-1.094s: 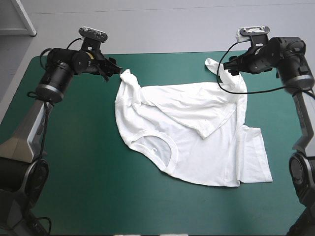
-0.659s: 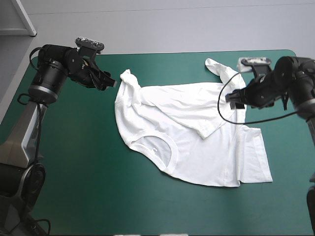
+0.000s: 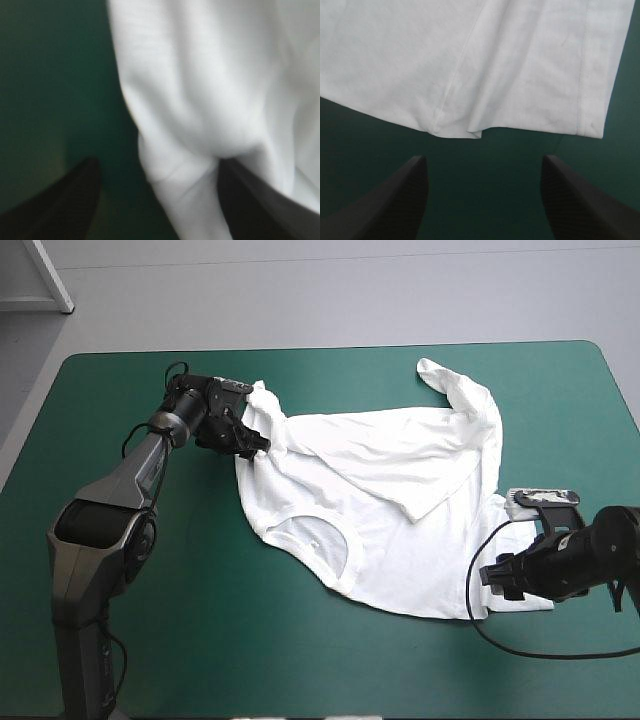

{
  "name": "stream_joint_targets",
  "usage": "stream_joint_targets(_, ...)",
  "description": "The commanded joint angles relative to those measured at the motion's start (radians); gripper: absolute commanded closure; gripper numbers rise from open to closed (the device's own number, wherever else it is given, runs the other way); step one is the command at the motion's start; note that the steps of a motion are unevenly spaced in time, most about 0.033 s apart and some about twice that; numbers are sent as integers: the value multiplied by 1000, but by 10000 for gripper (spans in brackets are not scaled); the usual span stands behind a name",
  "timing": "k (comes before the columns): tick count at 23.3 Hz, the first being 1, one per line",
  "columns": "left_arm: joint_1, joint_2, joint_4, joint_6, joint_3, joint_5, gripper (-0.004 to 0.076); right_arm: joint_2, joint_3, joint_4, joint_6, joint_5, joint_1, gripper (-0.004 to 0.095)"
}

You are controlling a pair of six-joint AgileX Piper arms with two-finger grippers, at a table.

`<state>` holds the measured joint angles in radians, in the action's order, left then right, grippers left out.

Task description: Fold the cloth

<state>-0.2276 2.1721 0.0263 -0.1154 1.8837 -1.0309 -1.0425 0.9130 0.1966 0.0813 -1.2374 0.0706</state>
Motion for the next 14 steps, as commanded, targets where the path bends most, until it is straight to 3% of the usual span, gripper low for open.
stream_joint_targets(1,-2,-20,62,7,26,41,230,23,9,32,13,-6,-6,306)
stream_joint_targets(3,-2,6,107,7,26,21,251,23,9,67,32,3,6,306)
stream_joint_targets(5,-2,13,138,5,26,-3,374,21,8,67,35,18,61,306)
stream_joint_targets(8,-2,13,142,5,26,-35,661,5,-23,47,-14,81,172,306)
stream_joint_targets(9,-2,13,142,3,26,-36,717,-7,-38,45,-22,103,199,306)
stream_joint_targets(14,-2,13,155,-9,26,-44,732,-96,-105,25,-64,218,305,306)
